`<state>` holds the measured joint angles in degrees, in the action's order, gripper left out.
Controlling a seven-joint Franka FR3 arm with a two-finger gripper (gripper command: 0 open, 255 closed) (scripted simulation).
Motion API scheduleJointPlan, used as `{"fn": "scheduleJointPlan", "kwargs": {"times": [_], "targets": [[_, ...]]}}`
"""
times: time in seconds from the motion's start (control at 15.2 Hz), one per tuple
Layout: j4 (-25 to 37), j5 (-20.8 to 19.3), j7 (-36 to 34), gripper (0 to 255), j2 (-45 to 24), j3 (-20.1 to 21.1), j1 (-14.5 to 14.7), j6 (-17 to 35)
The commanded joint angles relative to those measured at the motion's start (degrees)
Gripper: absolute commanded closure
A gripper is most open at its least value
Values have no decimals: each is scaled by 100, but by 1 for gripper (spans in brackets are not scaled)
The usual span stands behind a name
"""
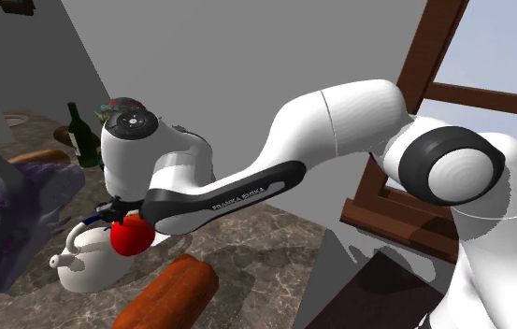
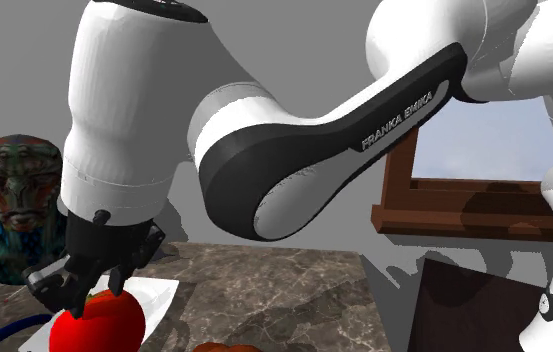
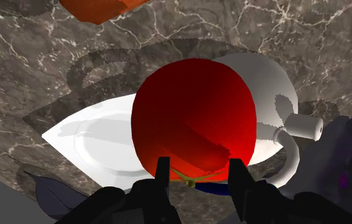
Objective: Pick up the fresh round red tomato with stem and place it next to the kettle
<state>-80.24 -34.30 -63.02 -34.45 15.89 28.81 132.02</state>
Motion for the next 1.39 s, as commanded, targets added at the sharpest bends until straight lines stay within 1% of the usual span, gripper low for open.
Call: {"fn": "scheduleJointPlan", "kwargs": {"times": [0.0, 0.66, 1.32], "targets": [[-50, -48, -61, 255, -58, -28, 9, 106], [-285, -306, -385, 255, -369, -192, 75, 615], [-367, -571, -712, 255, -767, -387, 174, 1069]]}}
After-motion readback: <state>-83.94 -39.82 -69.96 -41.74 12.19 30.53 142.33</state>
